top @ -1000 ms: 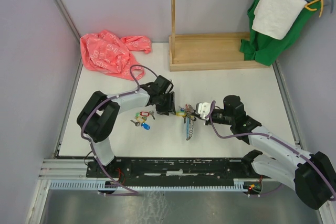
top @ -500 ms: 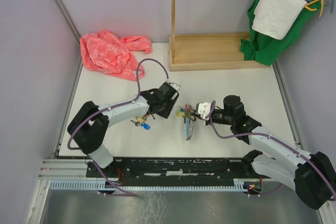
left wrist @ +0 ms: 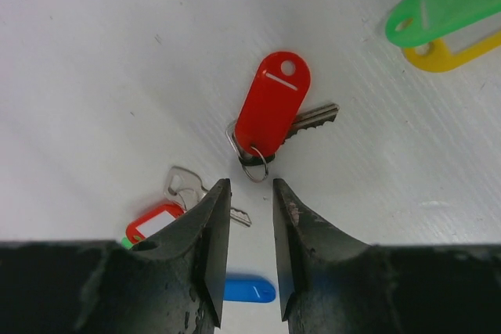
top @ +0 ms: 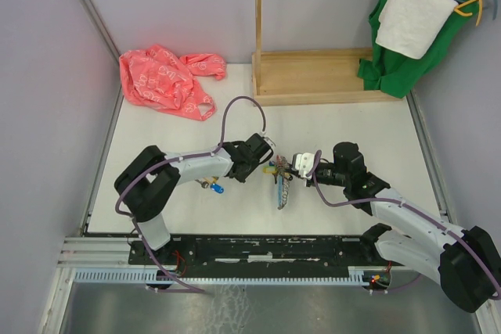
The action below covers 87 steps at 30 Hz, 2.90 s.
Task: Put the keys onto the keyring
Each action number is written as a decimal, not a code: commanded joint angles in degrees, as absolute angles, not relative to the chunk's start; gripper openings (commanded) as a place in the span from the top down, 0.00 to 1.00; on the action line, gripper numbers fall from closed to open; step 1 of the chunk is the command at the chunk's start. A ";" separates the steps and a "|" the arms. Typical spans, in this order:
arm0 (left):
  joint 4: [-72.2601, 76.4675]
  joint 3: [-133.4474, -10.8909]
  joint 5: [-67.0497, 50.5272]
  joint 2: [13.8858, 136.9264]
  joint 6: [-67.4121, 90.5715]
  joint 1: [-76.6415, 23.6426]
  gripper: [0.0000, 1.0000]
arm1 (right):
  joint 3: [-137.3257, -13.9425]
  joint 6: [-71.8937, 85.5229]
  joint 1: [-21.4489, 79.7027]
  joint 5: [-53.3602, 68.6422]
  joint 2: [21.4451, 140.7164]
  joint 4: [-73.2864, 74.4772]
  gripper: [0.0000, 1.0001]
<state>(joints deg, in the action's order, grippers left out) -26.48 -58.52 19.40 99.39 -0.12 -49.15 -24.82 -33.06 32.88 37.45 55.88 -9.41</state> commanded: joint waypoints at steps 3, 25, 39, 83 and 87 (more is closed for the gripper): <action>-24.70 -58.88 20.48 100.85 -4.44 -49.55 0.67 | -25.22 -32.74 32.79 38.52 54.65 -13.63 0.99; -19.68 -58.54 17.28 101.02 -3.96 -49.53 0.96 | -25.20 -32.67 32.81 38.66 54.36 -13.73 0.99; -19.48 -54.67 6.41 94.38 17.85 -47.86 0.97 | -25.13 -31.33 32.79 39.81 53.69 -14.07 0.99; 46.97 -19.95 -23.39 69.19 -30.77 -45.90 0.97 | -39.31 -37.84 32.82 39.28 58.04 4.45 0.99; 44.90 -20.49 -25.43 68.46 -32.24 -45.92 0.97 | -40.52 -40.64 32.81 40.01 58.76 6.24 0.99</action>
